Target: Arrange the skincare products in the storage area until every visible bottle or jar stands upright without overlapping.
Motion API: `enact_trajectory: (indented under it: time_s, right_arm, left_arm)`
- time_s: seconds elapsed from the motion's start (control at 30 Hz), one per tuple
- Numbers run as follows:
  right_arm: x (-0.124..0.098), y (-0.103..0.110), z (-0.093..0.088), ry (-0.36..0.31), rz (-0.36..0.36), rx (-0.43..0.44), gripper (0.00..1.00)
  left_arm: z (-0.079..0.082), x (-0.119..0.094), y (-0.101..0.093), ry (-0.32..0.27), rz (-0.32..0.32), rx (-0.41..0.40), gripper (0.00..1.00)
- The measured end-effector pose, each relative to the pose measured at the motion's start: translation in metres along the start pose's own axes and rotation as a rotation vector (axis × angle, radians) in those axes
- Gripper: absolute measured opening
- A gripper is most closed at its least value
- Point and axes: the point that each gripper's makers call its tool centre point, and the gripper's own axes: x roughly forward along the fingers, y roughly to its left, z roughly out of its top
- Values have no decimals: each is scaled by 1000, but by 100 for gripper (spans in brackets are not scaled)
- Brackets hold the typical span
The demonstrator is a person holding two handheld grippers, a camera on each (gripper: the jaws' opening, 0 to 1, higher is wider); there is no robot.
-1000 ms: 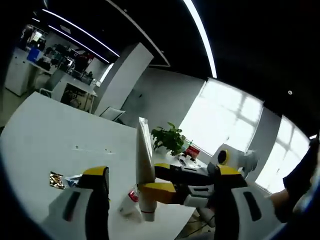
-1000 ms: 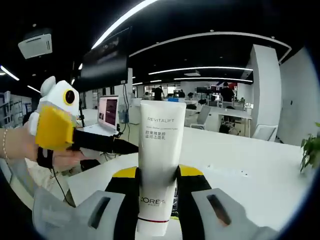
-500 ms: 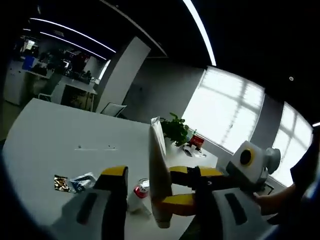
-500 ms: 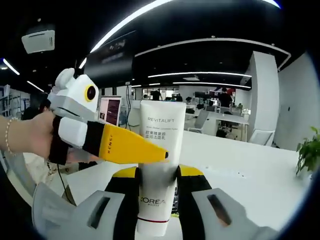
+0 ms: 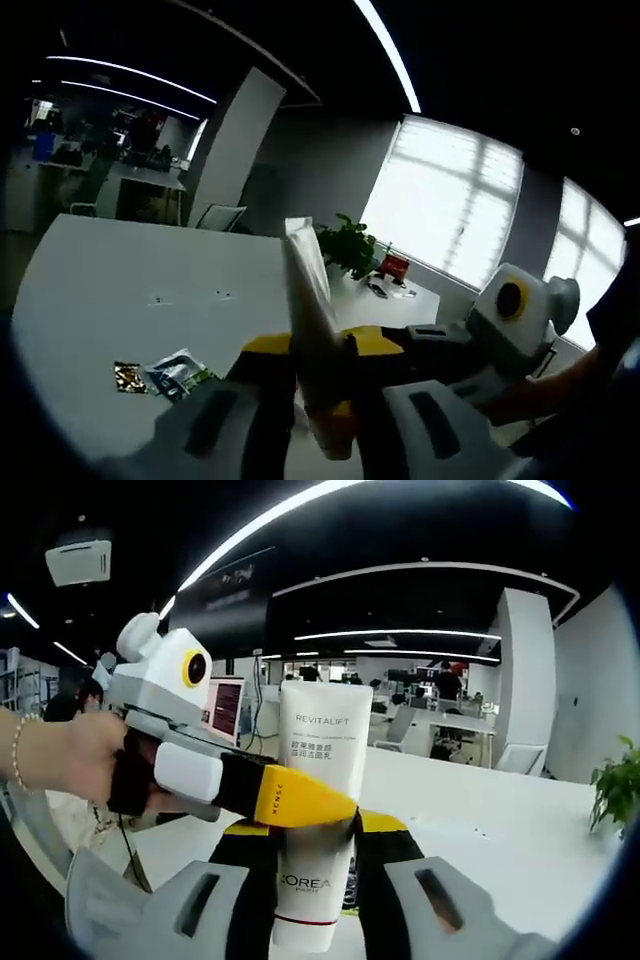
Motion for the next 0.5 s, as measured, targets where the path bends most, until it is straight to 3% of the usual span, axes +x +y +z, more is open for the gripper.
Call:
enact_trajectory:
  time_s: [0.1,0.2,0.3,0.5]
  right_arm:
    - [-1,-1,3,-3,5,4,29]
    - [-4,0,8,-28,30,10,31]
    - [-10,0,21,-113,48,-20,32]
    - [-20,0,34,-160,93,10,32]
  left_arm:
    - [4,0,-5,-12,-17,73,12]
    - [9,-1,-7,-8,-27,78,11]
    - [19,-4,-12,-25,-78,30,10]
    - [29,-7,-27,5,-154,114,9]
